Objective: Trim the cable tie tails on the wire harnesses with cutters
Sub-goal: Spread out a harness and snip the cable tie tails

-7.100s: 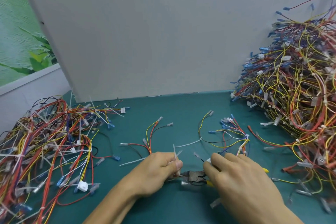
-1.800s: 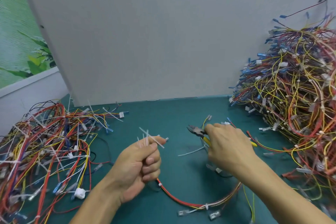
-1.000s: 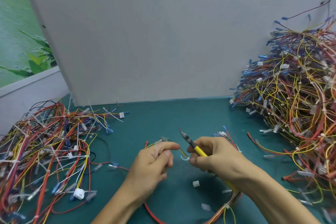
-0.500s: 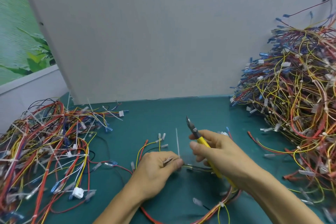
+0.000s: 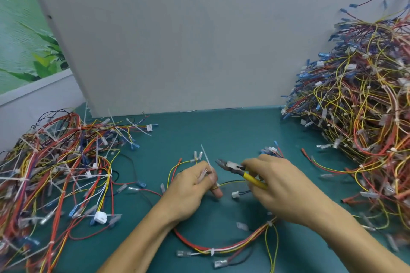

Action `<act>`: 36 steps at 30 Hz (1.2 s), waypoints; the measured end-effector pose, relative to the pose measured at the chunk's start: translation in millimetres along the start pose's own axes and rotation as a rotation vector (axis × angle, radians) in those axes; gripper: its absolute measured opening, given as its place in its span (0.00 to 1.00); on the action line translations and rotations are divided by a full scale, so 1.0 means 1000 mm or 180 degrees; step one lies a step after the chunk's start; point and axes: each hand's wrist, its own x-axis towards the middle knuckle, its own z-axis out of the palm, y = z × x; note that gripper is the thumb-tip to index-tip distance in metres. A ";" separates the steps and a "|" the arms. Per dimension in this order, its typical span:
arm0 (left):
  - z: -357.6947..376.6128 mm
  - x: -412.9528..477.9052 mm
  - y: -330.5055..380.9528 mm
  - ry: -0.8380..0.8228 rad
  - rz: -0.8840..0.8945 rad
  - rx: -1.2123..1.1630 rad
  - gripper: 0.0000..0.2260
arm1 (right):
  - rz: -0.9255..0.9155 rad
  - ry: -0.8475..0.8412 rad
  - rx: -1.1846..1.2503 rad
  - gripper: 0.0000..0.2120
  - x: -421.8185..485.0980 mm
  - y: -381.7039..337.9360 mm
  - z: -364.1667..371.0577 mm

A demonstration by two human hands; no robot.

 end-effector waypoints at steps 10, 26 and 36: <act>0.000 -0.002 0.002 -0.0045 0.0200 0.0392 0.07 | -0.0107 -0.0458 -0.0551 0.10 -0.007 0.010 0.014; 0.001 -0.006 0.009 -0.0178 0.0077 0.0519 0.06 | -0.0288 -0.0440 -0.0821 0.06 -0.011 0.012 0.013; 0.000 -0.006 0.009 -0.0168 0.0113 0.0592 0.07 | -0.0360 -0.0415 -0.0984 0.06 -0.007 0.013 0.017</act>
